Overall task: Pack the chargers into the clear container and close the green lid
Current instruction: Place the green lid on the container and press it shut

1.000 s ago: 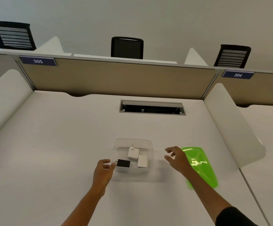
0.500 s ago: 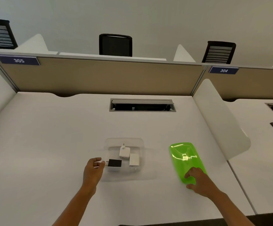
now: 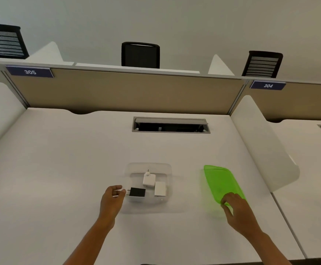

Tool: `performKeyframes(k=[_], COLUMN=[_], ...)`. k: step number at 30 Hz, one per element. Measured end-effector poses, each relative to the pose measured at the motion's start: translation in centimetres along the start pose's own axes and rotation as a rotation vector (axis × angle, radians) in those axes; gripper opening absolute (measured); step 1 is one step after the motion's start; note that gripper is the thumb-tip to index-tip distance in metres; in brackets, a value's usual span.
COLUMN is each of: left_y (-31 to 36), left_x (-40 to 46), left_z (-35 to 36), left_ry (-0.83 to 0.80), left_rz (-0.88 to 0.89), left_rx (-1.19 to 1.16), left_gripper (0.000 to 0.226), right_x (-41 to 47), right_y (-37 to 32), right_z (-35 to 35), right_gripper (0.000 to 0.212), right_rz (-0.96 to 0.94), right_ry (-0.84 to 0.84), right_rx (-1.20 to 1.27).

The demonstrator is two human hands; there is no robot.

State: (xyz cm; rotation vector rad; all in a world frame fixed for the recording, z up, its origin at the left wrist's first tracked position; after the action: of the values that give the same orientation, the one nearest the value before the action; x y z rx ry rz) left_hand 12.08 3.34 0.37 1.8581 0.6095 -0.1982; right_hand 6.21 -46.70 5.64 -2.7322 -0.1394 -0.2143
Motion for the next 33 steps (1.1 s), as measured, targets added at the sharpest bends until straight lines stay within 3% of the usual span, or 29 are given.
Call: performKeyframes(k=[3, 8, 15, 20, 25, 29, 33], left_y=[0.2, 1.6, 6.4, 9.5, 9.9, 8.3, 6.1], left_x=[0.0, -0.4, -1.7, -2.4, -2.2, -1.7, -0.9], left_z=[0.0, -0.3, 0.2, 1.8, 1.6, 0.6, 0.1], left_ry=[0.0, 0.025, 0.023, -0.087, -0.088, -0.055, -0.021], left_rz=[-0.003, 0.046, 0.312, 0.374, 0.377, 0.326, 0.259], left_rx=[-0.007, 0.006, -0.072, -0.094, -0.063, -0.066, -0.004], left_gripper=[0.025, 0.027, 0.037, 0.049, 0.05, 0.052, 0.052], right_x=[1.8, 4.7, 8.7, 11.7, 13.3, 13.5, 13.5], right_y=[-2.8, -6.7, -13.2, -16.5, -17.3, -16.1, -15.2], right_z=[-3.7, -8.1, -10.8, -8.0, -2.2, 2.5, 5.7], right_gripper=[0.013, 0.014, 0.017, 0.012, 0.013, 0.011, 0.02], right_rz=[-0.019, 0.016, 0.011, 0.153, 0.453, 0.637, 0.681], right_ry=[0.159, 0.358, 0.541, 0.499, 0.391, 0.325, 0.193], right_rx=[0.047, 0.271, 0.625, 0.953, 1.205, 1.198, 1.038])
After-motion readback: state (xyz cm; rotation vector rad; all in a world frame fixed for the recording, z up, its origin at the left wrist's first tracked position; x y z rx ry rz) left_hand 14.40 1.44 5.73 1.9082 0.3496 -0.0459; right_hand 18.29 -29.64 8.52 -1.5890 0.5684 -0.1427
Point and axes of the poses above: each hand's wrist, its own x-axis towards the middle knuckle, its own z-axis out of the palm, y = z × x, the point moved 9 cm from there along x, towards the middle knuckle, and after that the axes turned 5 degrees about x, right-handed, at the moved point
